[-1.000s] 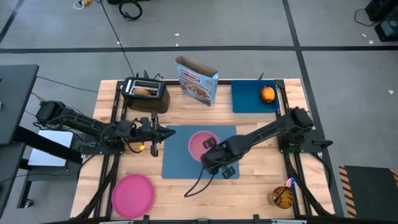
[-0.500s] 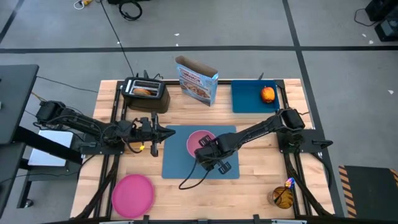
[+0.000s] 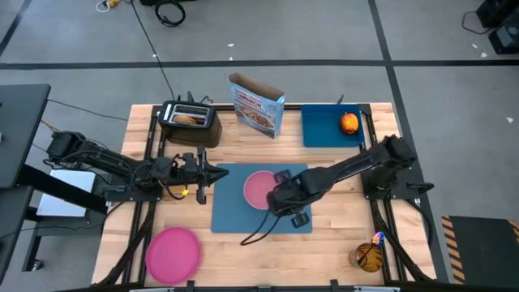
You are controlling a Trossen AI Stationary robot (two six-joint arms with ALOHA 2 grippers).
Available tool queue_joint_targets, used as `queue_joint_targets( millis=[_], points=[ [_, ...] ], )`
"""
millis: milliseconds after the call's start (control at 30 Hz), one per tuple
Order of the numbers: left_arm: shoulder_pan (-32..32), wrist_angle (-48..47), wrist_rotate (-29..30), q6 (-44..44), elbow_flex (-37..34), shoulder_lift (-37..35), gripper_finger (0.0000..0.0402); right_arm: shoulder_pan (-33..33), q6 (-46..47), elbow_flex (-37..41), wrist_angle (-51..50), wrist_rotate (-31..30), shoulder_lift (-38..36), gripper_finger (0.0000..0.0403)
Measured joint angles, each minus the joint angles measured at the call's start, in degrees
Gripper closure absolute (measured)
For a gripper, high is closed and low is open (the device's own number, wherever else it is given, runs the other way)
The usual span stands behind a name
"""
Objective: Arrange a breakfast setting
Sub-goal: Adjust the blue cutting board on the table
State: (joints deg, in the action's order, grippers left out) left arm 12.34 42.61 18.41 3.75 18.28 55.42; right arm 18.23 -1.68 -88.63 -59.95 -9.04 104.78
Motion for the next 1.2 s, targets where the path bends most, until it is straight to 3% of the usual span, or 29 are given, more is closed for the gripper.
queue_joint_targets(
  millis=[267,467,700,1200],
  points=[
    [0.0,0.0,0.0,0.0,0.0,0.0,0.0377,0.7,14.9,18.2,5.5,-2.7,-6.5,0.0265],
    [0.0,0.1,0.0,0.0,0.0,0.0,0.0377,-1.1,16.7,29.2,14.8,-2.0,-7.2,0.0302],
    [0.0,0.3,0.0,0.1,0.0,0.0,0.0377,-3.3,15.5,32.9,19.9,0.6,-7.2,0.0394],
    [0.2,-0.2,-0.8,6.0,0.0,0.0,0.0377,-5.7,16.1,36.8,24.0,1.8,-7.3,0.0395]
  ],
)
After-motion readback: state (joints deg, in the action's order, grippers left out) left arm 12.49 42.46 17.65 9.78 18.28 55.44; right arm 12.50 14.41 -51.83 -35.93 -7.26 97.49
